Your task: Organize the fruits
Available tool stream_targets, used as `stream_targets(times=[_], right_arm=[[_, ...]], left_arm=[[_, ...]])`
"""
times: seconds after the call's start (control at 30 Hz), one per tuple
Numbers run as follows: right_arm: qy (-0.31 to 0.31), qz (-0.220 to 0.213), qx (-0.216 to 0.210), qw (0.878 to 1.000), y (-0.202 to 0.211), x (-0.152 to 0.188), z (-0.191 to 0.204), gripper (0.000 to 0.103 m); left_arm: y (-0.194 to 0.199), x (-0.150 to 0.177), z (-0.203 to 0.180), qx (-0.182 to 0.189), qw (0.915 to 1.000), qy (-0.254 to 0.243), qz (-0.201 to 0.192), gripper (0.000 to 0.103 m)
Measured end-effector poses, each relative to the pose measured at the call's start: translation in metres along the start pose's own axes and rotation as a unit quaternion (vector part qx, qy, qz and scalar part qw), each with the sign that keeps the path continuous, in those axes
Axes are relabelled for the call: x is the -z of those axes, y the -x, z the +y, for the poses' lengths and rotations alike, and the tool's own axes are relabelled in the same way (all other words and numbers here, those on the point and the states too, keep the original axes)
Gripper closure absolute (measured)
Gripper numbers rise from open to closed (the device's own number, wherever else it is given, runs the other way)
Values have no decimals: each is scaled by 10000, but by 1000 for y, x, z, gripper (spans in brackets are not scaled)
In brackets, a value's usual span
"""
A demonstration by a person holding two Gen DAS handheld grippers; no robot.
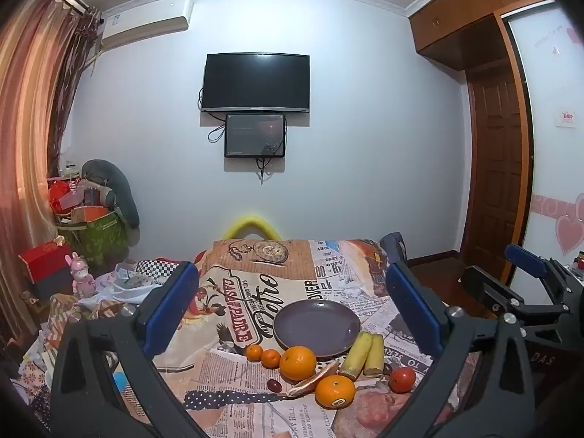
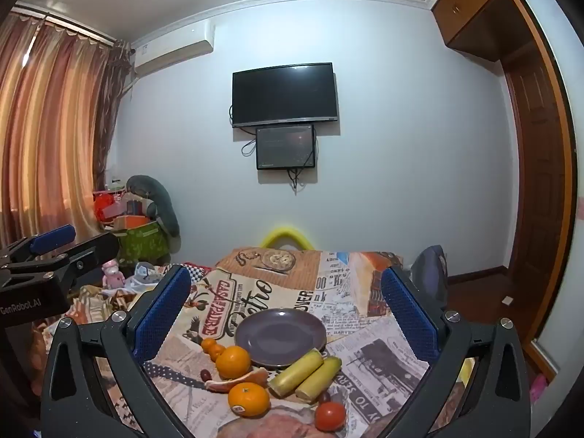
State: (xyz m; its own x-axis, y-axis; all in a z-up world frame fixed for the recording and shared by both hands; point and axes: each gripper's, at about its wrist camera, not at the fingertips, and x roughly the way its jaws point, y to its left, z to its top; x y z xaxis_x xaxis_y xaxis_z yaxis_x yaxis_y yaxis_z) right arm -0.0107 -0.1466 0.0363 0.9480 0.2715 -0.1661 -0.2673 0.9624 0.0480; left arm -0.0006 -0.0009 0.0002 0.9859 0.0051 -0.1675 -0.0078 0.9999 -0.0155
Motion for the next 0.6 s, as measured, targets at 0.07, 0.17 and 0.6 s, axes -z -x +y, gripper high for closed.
stream_targets(times=[0.07,0.17,0.6], right_arm=[[-5,18,-4,10000,0,0,0,0],[-1,24,-10,10000,0,1,-1,0],[18,60,-2,10000,0,0,1,0]], left_arm=[[0,0,0,20,10000,44,11,0],[1,0,1,-1,10000,87,7,0],[-2,0,0,48,10000,68,30,0]])
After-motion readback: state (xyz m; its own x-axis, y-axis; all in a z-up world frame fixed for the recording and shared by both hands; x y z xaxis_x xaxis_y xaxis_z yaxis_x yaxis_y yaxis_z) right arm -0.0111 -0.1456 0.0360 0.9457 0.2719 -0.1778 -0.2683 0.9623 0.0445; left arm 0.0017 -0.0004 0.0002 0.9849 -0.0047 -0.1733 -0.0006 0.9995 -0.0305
